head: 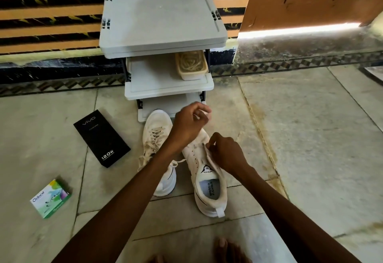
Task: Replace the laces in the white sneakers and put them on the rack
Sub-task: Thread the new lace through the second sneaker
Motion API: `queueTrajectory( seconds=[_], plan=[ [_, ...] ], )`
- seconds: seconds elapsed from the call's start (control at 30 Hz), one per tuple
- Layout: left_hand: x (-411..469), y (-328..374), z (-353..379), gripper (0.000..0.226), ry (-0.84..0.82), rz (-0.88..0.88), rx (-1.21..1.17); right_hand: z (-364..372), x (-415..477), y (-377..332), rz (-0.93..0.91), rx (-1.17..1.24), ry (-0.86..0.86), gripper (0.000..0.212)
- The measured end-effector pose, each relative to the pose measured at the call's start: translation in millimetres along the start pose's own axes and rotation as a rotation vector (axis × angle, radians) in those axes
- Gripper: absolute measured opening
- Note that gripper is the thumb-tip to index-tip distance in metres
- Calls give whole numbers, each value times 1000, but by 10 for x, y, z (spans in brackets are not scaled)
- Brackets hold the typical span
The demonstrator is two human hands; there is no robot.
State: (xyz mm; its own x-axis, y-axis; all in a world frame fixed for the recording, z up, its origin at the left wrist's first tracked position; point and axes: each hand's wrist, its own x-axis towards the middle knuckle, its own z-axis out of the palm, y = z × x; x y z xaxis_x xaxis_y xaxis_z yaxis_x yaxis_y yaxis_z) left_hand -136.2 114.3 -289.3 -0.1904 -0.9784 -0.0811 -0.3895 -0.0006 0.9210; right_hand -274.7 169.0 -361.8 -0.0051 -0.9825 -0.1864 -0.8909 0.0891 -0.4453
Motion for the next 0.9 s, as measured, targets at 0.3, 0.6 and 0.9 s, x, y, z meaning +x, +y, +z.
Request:
queueTrajectory(
  seconds=[0.3,0.6,0.9],
  plan=[
    [-59,-568,61,32,-196,-113,391,20,34,-32,68,-223,-105,45],
    [-66,-586,-41,83,-608,-49,578,-557,106,-260,207,867,-264,34],
    [-111,-603,-76,89,-653,-53,634,-1127,109,-546,39,1709,-112,37]
  ],
)
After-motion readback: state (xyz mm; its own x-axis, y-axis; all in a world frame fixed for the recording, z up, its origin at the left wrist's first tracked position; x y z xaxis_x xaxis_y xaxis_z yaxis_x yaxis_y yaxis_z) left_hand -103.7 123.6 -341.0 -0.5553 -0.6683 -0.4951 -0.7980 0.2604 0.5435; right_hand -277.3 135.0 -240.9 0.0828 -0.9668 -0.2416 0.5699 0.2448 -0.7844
